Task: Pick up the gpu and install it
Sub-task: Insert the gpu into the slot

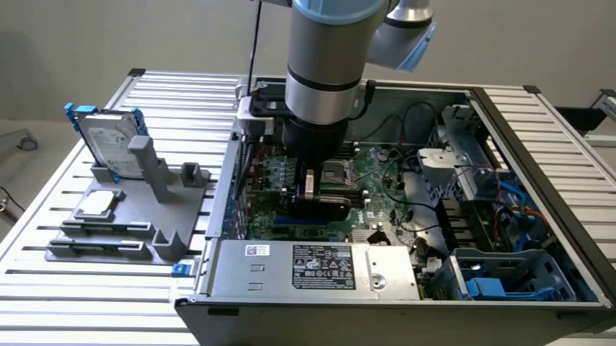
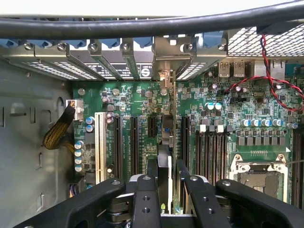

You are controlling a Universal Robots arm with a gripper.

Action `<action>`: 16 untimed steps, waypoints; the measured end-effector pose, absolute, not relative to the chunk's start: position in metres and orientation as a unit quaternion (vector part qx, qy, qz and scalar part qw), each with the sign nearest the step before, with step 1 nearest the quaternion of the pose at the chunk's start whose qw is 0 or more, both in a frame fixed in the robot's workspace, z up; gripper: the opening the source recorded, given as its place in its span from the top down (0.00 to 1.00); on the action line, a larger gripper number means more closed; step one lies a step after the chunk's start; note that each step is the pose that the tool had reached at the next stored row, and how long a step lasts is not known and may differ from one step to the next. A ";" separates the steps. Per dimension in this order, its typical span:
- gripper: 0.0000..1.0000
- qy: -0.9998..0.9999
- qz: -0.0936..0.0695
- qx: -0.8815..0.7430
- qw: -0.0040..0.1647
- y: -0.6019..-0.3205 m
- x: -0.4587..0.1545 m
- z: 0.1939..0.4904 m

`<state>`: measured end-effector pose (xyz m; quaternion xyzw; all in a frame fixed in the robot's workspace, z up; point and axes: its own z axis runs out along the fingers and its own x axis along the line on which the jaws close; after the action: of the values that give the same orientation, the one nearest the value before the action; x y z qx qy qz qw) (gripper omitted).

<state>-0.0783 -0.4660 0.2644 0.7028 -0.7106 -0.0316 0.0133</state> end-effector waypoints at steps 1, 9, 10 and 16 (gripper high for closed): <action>0.74 -0.711 -0.032 0.703 0.013 -0.466 -0.078 0.264; 0.74 -0.710 -0.032 0.704 0.013 -0.466 -0.080 0.263; 0.74 -0.709 -0.032 0.704 0.013 -0.466 -0.080 0.263; 0.74 -0.708 -0.032 0.705 0.013 -0.466 -0.081 0.262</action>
<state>-0.0805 -0.4660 0.2622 0.7049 -0.7085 -0.0320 0.0130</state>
